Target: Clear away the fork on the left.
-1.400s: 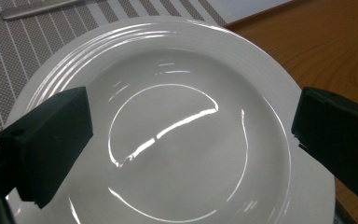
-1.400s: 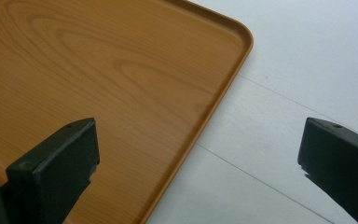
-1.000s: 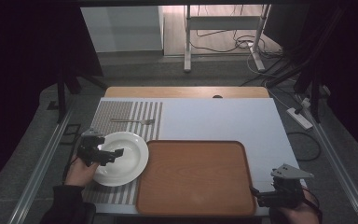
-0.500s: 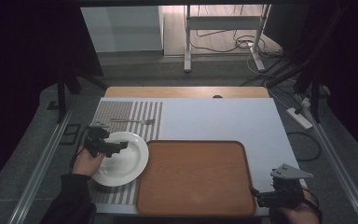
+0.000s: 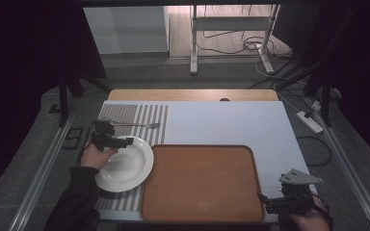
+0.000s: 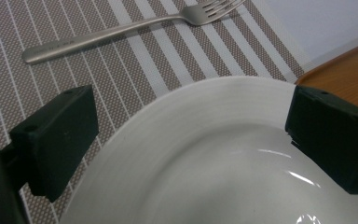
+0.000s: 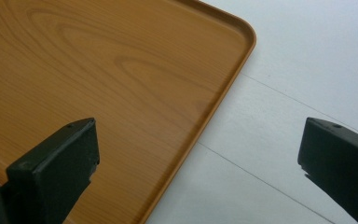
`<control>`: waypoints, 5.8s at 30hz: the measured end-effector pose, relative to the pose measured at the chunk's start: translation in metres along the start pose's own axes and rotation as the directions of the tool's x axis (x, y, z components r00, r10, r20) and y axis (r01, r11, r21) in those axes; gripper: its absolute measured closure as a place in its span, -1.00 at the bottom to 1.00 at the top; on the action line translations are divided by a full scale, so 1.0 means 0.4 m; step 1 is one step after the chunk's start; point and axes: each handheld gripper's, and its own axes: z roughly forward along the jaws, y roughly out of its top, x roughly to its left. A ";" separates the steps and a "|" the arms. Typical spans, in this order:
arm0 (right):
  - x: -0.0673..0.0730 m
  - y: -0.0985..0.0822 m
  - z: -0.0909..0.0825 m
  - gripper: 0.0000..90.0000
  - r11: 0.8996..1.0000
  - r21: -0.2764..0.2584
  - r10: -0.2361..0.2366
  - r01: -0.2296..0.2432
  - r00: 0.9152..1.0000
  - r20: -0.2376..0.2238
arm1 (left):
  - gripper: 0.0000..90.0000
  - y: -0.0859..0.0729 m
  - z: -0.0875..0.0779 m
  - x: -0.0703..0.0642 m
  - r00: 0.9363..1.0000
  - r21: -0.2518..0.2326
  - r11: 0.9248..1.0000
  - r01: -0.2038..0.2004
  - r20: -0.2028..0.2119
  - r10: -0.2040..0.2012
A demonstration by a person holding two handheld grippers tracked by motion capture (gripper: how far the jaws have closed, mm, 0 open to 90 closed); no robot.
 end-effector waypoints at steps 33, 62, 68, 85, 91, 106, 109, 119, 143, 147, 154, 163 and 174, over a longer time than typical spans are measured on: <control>0.003 0.001 0.002 -1.00 1.000 0.010 -0.016 0.016 1.000 -0.006 | 0.35 0.123 0.089 0.096 0.998 0.090 0.996 -0.027 -0.057 0.032; 0.002 -0.001 0.002 -1.00 1.000 0.010 -0.018 0.018 1.000 -0.025 | 0.99 0.162 0.170 0.182 0.994 0.206 0.977 0.054 -0.101 -0.033; 0.004 0.000 0.004 -1.00 1.000 0.017 -0.024 0.024 0.999 -0.022 | 0.99 0.133 0.145 0.175 0.997 0.229 0.973 0.036 -0.069 -0.020; 0.005 0.002 0.007 -1.00 0.999 0.027 -0.033 0.033 0.999 -0.023 | 0.98 0.080 0.109 0.125 0.998 0.267 0.962 -0.055 0.045 0.045; 0.005 0.002 0.007 -1.00 0.999 0.028 -0.032 0.033 0.999 -0.024 | 0.52 0.088 0.107 0.131 0.998 0.200 0.979 -0.040 0.060 0.028; 0.005 0.002 0.006 -1.00 0.999 0.028 -0.032 0.032 0.999 -0.020 | -0.91 0.150 0.172 0.069 0.989 0.267 0.952 -0.148 0.013 0.150; 0.004 0.002 0.006 -1.00 0.999 0.026 -0.030 0.030 0.999 -0.021 | -0.92 0.157 0.194 0.063 0.986 0.310 0.937 -0.162 0.006 0.169; 0.004 0.001 0.005 -1.00 0.999 0.025 -0.030 0.030 0.999 -0.022 | -0.13 0.154 0.180 0.072 0.980 0.280 0.941 -0.189 -0.009 0.199; 0.005 0.002 0.007 -1.00 0.999 0.027 -0.034 0.034 0.999 -0.020 | 0.88 0.160 0.153 0.072 0.986 0.207 0.964 -0.169 0.047 0.163; 0.005 0.002 0.007 -1.00 0.999 0.026 -0.034 0.034 0.999 -0.020 | 0.88 0.173 0.156 0.041 0.978 0.199 0.958 -0.208 0.052 0.201; 0.005 0.001 0.006 -1.00 0.999 0.024 -0.033 0.034 0.999 -0.023 | 0.88 0.193 0.169 -0.014 0.968 0.195 0.949 -0.249 0.082 0.237; 0.005 0.001 0.005 -1.00 0.999 0.025 -0.035 0.036 0.999 -0.022 | 0.88 0.213 0.179 -0.078 0.956 0.189 0.941 -0.282 0.141 0.258; 0.005 0.001 0.005 -1.00 0.999 0.024 -0.037 0.038 0.999 -0.027 | 0.88 0.221 0.186 -0.145 0.940 0.177 0.932 -0.316 0.192 0.282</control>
